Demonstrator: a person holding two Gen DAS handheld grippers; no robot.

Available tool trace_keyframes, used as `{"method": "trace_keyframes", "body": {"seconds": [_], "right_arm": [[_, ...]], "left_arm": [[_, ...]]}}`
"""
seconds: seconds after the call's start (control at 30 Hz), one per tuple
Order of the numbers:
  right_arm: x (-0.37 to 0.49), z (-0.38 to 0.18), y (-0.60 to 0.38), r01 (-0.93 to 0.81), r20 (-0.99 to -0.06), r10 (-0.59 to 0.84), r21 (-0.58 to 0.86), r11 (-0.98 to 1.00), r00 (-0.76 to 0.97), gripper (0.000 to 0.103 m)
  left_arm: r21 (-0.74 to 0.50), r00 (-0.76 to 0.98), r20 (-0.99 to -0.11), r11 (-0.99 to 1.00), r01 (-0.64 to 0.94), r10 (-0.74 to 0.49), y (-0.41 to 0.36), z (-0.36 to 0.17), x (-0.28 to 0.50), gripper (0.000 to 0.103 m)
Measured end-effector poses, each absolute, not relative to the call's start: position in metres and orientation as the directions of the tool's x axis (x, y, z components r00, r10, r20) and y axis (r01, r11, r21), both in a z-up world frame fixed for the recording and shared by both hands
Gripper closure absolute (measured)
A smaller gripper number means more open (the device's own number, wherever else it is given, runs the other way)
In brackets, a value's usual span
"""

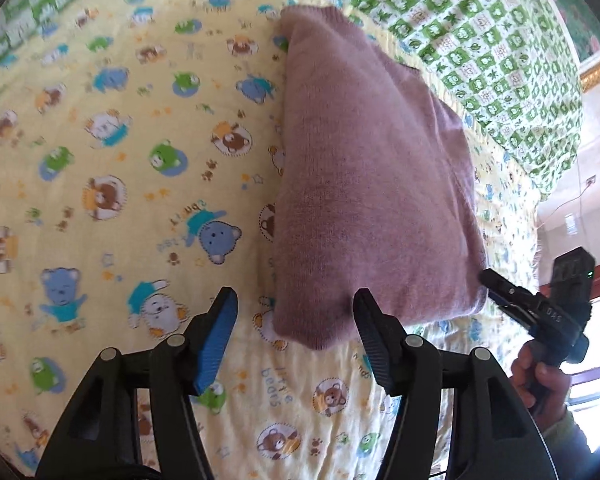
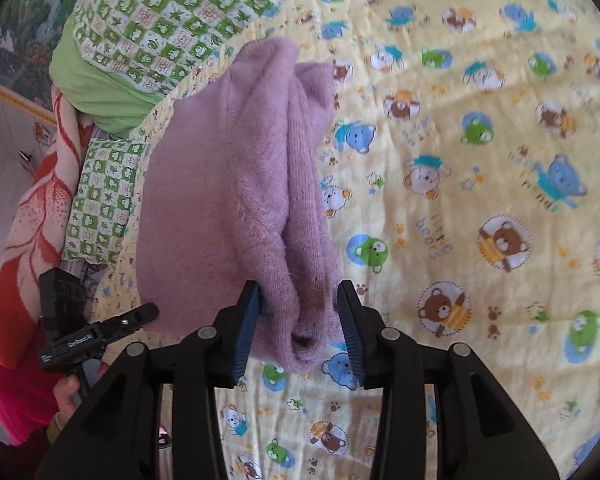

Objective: Fold small clothes

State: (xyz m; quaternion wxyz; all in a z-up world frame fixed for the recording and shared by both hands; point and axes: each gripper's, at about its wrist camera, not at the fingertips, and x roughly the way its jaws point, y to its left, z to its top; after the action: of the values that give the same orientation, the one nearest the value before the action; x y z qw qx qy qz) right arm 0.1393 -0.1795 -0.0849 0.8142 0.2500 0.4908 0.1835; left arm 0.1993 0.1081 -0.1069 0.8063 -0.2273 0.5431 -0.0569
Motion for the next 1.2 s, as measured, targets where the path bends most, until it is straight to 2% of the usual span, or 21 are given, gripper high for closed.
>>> {"method": "trace_keyframes", "body": {"seconds": [0.13, 0.27, 0.77, 1.07, 1.2], "right_arm": [[0.129, -0.075, -0.175, -0.081, -0.732, 0.478, 0.507, 0.858, 0.486, 0.059], [0.117, -0.07, -0.167, -0.104, -0.75, 0.424, 0.436, 0.894, 0.508, 0.052], [0.07, -0.067, -0.147, -0.148, -0.735, 0.424, 0.412, 0.899, 0.53, 0.036], [0.079, -0.044, -0.137, -0.178, -0.69, 0.427, 0.404, 0.897, 0.585, 0.035], [0.085, -0.027, -0.132, -0.193, -0.658, 0.436, 0.409, 0.892, 0.614, 0.034]], "left_arm": [[-0.345, 0.423, -0.866, 0.931, -0.119, -0.267, 0.099, -0.093, 0.185, 0.035], [-0.299, 0.433, -0.871, 0.95, -0.089, -0.233, 0.088, -0.084, 0.171, 0.033], [-0.244, 0.468, -0.864, 0.968, -0.066, -0.186, 0.075, -0.08, 0.132, 0.028], [-0.264, 0.514, -0.835, 0.963, -0.056, -0.198, 0.078, -0.058, 0.152, 0.028], [-0.234, 0.566, -0.807, 0.971, -0.039, -0.172, 0.072, -0.041, 0.153, 0.026]]}}
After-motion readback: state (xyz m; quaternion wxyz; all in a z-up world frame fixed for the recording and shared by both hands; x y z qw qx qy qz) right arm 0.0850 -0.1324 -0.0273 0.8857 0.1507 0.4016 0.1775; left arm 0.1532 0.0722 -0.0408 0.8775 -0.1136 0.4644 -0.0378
